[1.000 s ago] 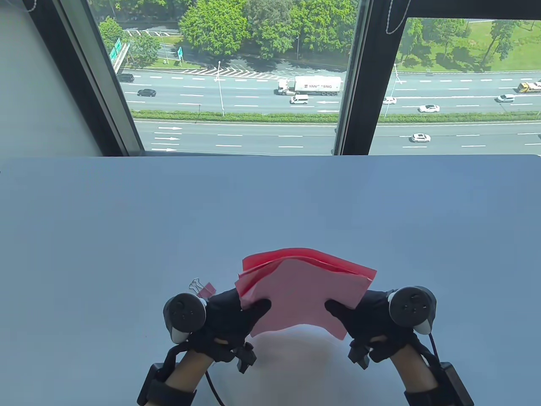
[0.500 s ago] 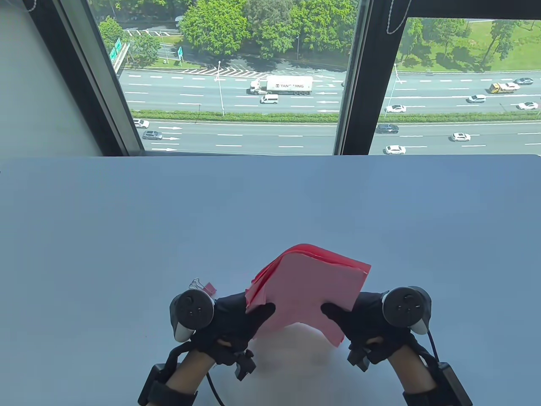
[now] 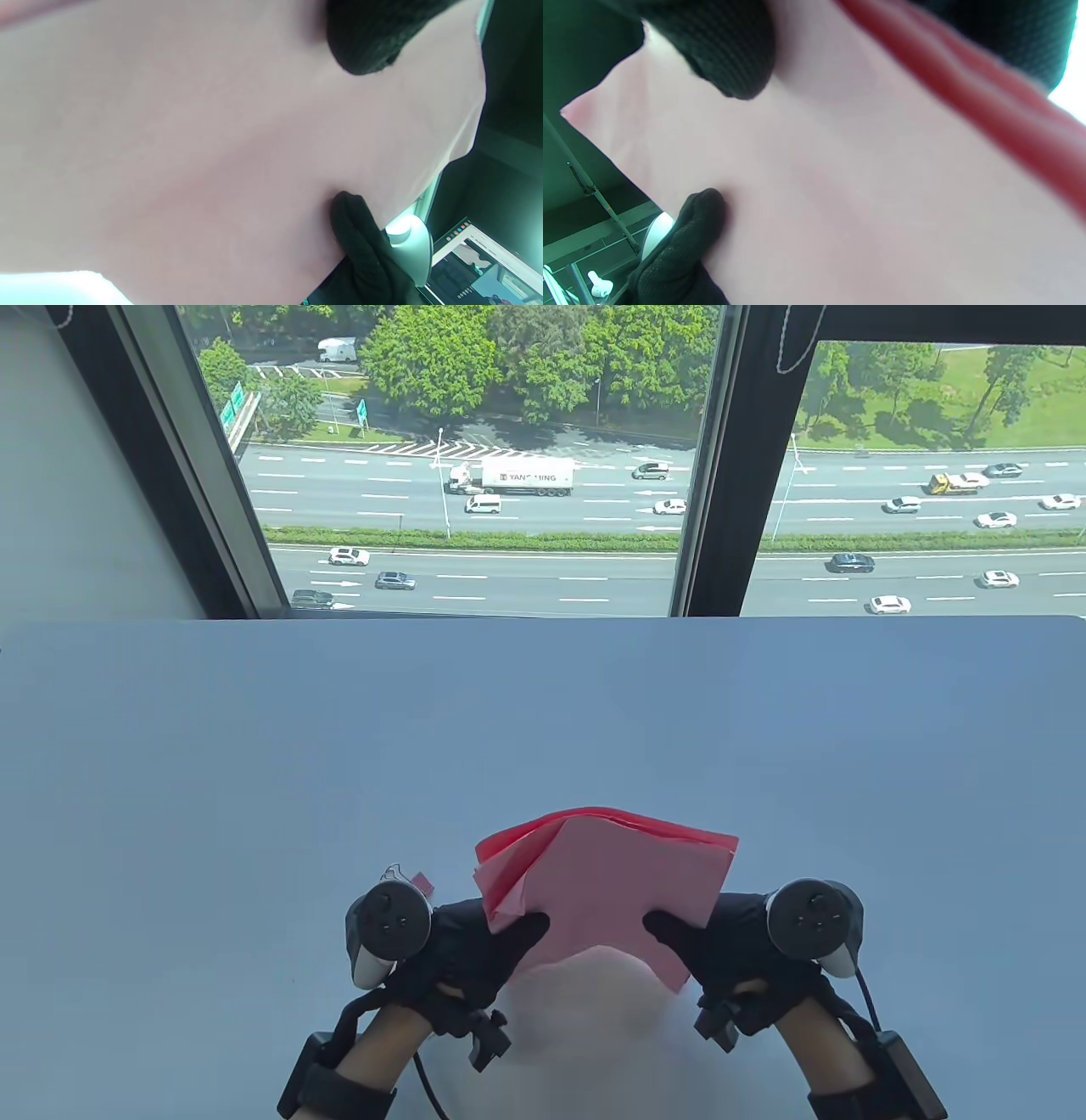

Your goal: Clip paper with binder clip (Left hand to clip)

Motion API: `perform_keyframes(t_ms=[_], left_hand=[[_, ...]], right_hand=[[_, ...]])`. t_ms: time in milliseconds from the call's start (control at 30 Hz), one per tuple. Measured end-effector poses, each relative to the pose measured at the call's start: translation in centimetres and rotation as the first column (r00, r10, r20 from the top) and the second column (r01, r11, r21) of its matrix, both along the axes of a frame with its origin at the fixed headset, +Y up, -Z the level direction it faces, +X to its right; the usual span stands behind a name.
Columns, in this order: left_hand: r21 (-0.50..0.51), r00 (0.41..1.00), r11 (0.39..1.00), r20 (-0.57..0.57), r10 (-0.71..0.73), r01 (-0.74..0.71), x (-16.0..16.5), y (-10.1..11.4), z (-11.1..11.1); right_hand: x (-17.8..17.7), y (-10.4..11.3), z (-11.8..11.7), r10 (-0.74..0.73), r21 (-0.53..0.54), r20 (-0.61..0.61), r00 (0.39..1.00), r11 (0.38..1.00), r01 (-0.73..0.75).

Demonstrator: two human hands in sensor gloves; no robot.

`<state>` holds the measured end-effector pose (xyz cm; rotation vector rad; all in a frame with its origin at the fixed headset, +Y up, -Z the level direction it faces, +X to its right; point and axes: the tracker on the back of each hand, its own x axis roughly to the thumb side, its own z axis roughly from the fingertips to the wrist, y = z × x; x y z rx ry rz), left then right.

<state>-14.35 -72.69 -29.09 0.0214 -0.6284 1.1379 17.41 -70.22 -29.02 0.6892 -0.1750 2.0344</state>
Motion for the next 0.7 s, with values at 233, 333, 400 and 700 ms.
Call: perform_keyframes(t_ms=[233, 333, 400, 700], left_hand=[[0.003, 0.999, 0.999, -0.008, -0.032, 0.032, -0.7, 0.4, -0.4], [0.033, 1.000, 0.999, -0.002, 0.007, -0.007, -1.0, 1.4, -0.3], [0.028, 0.999, 0.999, 0.005, 0.039, -0.039, -1.2, 1.7, -0.1], [-0.071, 1.000, 0.997, -0.006, -0.011, 0.011, -0.8, -0.7, -0.7]], right_hand=[[0.3, 0.0, -0.3, 0.037, -0.020, -0.006, 0.999, 0.999, -0.037], [0.5, 0.9, -0.1, -0.009, -0.009, -0.024, 1.000, 1.000, 0.008], [0.5, 1.0, 0.0, -0.057, -0.012, -0.041, 0.998, 0.998, 0.056], [0.5, -1.1, -0.9, 0.118, -0.063, -0.005, 0.993, 0.991, -0.118]])
